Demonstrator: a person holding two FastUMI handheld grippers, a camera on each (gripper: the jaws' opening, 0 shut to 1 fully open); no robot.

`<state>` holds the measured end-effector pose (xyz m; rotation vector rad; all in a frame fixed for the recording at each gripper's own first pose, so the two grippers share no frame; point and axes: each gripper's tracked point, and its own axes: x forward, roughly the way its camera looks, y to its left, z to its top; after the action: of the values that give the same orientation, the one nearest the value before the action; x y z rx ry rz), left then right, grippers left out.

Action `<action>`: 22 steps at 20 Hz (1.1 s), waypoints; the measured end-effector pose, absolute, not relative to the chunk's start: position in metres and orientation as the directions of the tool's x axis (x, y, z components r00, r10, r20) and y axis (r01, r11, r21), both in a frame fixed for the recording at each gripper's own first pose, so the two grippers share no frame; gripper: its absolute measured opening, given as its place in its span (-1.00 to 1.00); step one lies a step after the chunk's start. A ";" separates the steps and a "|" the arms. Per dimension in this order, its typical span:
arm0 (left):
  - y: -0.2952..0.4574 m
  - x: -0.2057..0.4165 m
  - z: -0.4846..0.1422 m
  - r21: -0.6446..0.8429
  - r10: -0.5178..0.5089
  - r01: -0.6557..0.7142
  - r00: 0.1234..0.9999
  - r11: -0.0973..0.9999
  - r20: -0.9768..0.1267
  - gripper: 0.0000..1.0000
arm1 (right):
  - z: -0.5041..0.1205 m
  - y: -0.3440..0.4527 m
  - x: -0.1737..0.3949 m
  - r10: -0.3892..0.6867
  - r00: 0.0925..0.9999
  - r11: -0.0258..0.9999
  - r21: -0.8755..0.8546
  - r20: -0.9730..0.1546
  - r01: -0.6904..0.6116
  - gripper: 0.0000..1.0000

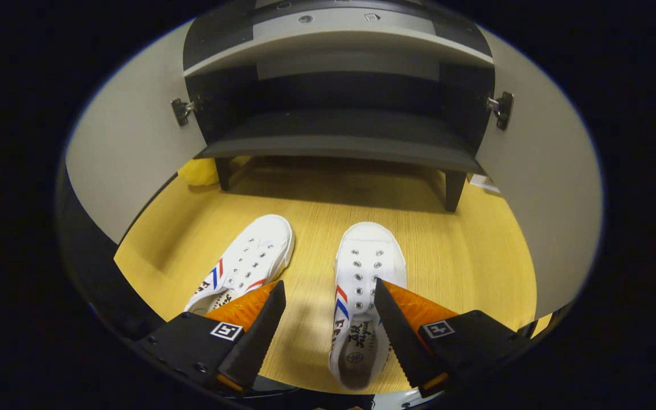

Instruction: Grab one shoe with the right hand and put it into the shoe cabinet, grab the other shoe with the left hand and put it into the shoe cabinet; then close the right door with the right hand and the left door with the left hand.

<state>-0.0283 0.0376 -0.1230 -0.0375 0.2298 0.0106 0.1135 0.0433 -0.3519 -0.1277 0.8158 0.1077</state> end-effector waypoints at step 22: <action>0.054 -0.080 -0.131 0.034 0.121 -0.116 0.967 0.993 -0.223 0.86 | -0.377 0.015 0.112 -0.103 0.598 0.885 -0.348 -0.794 -0.309 -0.94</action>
<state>-0.0804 0.0539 -0.1305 0.0211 0.2272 0.1195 0.1118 0.0145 -0.3774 -0.4863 0.9309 0.1252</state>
